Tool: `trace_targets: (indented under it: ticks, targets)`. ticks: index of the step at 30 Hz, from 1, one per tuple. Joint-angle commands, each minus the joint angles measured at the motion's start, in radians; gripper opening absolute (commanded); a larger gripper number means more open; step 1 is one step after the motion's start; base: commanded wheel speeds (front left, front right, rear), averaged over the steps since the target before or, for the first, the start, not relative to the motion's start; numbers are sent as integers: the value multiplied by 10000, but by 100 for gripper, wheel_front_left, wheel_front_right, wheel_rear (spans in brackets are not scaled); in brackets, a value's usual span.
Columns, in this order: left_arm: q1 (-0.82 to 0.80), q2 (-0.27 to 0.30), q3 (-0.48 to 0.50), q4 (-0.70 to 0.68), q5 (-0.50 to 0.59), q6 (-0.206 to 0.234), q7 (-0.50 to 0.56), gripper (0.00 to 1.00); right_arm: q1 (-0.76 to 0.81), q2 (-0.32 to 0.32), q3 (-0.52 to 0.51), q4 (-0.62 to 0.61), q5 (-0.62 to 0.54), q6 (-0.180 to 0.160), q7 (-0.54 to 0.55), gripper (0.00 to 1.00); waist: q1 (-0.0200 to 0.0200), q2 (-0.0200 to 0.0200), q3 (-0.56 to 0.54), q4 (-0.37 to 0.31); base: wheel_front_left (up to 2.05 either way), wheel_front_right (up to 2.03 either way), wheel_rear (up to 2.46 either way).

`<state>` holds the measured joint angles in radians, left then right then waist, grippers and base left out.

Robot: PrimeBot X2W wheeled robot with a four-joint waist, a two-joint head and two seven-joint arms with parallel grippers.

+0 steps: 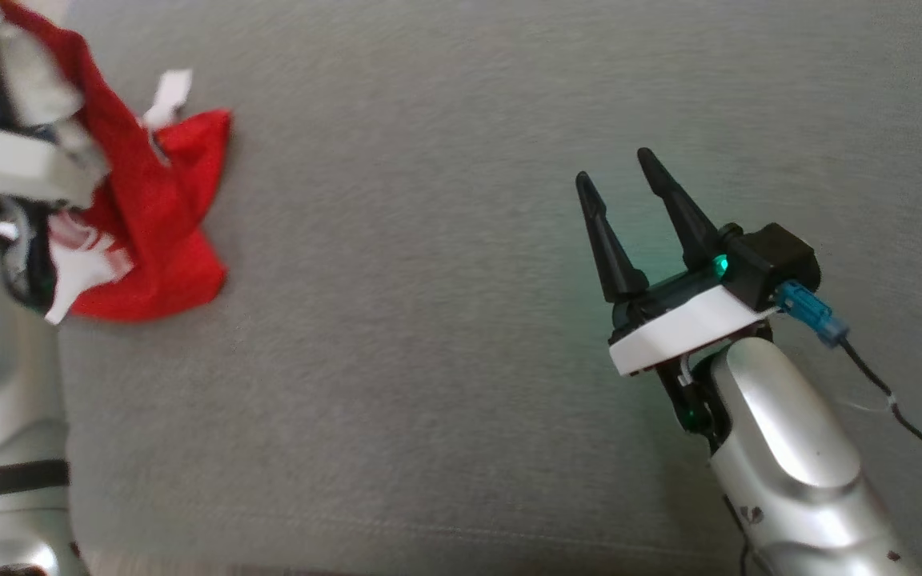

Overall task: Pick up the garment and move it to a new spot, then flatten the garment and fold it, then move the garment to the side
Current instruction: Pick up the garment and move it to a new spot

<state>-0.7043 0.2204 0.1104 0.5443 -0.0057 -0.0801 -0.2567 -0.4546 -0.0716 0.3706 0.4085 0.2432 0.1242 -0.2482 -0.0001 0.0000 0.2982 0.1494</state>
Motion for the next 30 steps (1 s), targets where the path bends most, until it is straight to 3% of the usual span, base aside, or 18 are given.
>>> trace_targets:
  ticks: [1, 11, 13, 19, 23, 28, 30]
  targets:
    - [-399, 333, 16, -525, 100, -71, -51, 0, 132, 211, 214, -318, 210, 65, -127, 100, 1, 0, -529, -787, 0, 0, 0]
    - [-955, -619, -2075, -1401, -71, -454, -51, 0, 385, 213, 317, -773, 961, 65, -134, 100, 1, 0, -978, -3227, 0, 0, 0]
    - [-1127, -943, -2670, -1601, -299, -484, -51, 0, 450, 213, 282, -824, 1060, 65, -134, 100, 1, 0, -1033, -3986, 0, 0, 0]
    - [-1326, -1395, -3540, -1869, -733, -499, -51, 0, 607, 213, 188, -834, 1159, 65, -134, 100, 1, 0, -1105, -5020, 0, 0, 0]
    - [-1208, -1615, -4091, -1947, -1160, -502, -51, 0, 762, 213, 13, -869, 1186, 65, -135, 100, 1, 0, -1120, -5401, 0, 0, 0]
    - [-640, -1689, -4518, -1711, -1557, -368, -51, 2, 868, 213, -168, -915, 1176, 65, -135, 100, 1, 0, -1047, -5319, 0, 0, 0]
    - [-242, -1695, -4575, -1517, -1638, -226, -51, 91, 885, 213, -219, -889, 1166, 65, -135, 100, 1, 0, -1034, -5126, 0, 0, 0]
